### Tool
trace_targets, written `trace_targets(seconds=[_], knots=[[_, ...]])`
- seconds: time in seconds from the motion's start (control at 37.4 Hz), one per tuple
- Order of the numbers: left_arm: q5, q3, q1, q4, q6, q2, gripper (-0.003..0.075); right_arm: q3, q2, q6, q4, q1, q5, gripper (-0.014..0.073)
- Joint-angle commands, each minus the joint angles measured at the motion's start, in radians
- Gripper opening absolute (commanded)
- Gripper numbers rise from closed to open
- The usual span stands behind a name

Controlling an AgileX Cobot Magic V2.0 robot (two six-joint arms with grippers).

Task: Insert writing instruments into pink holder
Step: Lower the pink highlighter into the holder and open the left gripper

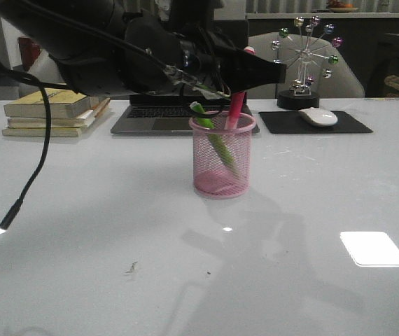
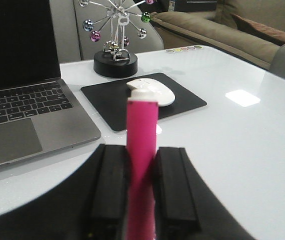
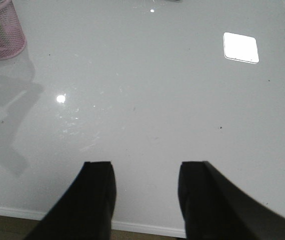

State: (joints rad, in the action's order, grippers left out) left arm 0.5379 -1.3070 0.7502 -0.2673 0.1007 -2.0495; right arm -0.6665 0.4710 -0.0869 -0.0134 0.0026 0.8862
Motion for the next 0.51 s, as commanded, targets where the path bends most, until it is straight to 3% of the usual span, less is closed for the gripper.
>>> trace_targets(seconds=[0.0,0.08,0.13,0.35,0.48], knots=[[0.113,-0.027,-0.001,0.007,-0.011,0.059,0.0347,-0.028,0.005,-0.002,-0.011,-0.006,-0.069,0.0416],[0.129,-0.027,-0.001,0.007,-0.011,0.059,0.0471,-0.028,0.005,-0.002,-0.011,-0.006,-0.069,0.0416],[0.131,-0.027,0.002,0.007,-0.011,0.059,0.0505,-0.028,0.005,-0.002,-0.011,-0.006,-0.069,0.0416],[0.136,-0.027,-0.009,0.009,0.006,0.126,0.0447,-0.028,0.005,-0.002,-0.012,-0.006,-0.068,0.0416],[0.120,-0.027,-0.035,0.009,0.095,0.211,0.0435,-0.028,0.005,-0.002,-0.012,-0.006,-0.068,0.0416]])
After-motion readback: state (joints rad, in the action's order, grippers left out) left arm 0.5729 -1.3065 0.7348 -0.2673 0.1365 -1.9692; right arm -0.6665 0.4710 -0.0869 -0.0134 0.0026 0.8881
